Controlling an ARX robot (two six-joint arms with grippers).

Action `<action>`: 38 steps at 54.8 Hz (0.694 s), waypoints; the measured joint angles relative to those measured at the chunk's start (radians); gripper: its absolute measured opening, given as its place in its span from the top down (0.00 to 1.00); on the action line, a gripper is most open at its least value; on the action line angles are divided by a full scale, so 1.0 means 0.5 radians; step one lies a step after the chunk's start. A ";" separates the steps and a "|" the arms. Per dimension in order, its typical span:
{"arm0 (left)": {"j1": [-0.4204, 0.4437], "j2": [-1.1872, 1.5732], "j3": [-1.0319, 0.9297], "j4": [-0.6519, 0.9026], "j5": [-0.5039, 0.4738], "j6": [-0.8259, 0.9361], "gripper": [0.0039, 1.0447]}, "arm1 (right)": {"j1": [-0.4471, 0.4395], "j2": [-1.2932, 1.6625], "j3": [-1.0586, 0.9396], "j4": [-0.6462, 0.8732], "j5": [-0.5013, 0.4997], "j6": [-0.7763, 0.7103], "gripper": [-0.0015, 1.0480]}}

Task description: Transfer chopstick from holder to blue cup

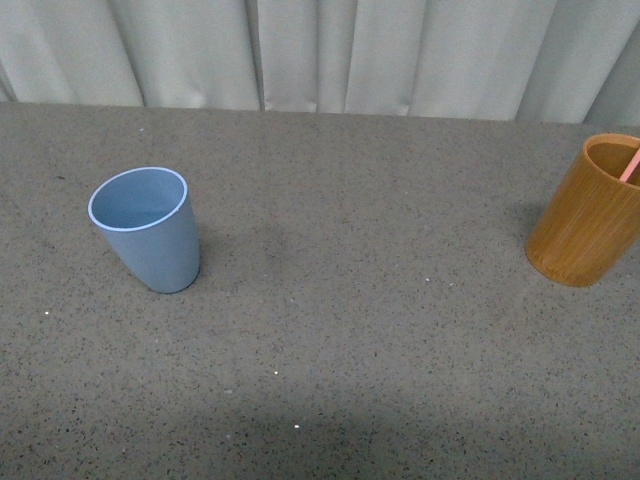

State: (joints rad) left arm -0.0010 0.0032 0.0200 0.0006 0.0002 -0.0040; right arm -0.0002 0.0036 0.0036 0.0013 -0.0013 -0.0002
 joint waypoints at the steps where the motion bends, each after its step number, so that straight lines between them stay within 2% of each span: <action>1: 0.000 0.000 0.000 0.000 0.000 0.000 0.06 | 0.000 0.000 0.000 0.000 0.000 0.000 0.09; 6: 0.000 0.000 0.000 0.000 0.000 0.000 0.06 | 0.000 0.000 0.000 0.000 0.000 0.000 0.09; 9: 0.019 0.043 0.034 -0.115 0.127 -0.137 0.06 | 0.000 0.000 0.000 0.000 0.001 0.000 0.09; 13: -0.016 0.246 0.066 -0.201 0.195 -0.608 0.06 | 0.000 0.000 0.000 0.001 -0.001 0.000 0.09; 16: -0.092 0.447 0.072 -0.058 0.156 -0.970 0.06 | 0.000 0.000 0.000 0.000 0.000 0.000 0.09; 20: -0.197 0.774 0.100 0.222 0.025 -1.212 0.06 | 0.000 0.000 0.000 0.000 0.000 0.000 0.09; 33: -0.247 1.863 0.273 0.844 -0.247 -1.382 0.06 | 0.000 0.000 0.000 0.000 0.001 0.000 0.09; 38: -0.288 2.101 0.355 0.930 -0.276 -1.392 0.06 | 0.000 0.000 0.000 0.000 0.000 0.000 0.09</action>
State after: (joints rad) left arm -0.1448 1.0538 0.1974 0.4656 -0.1379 -0.6998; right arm -0.0002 0.0036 0.0036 0.0013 -0.0013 -0.0002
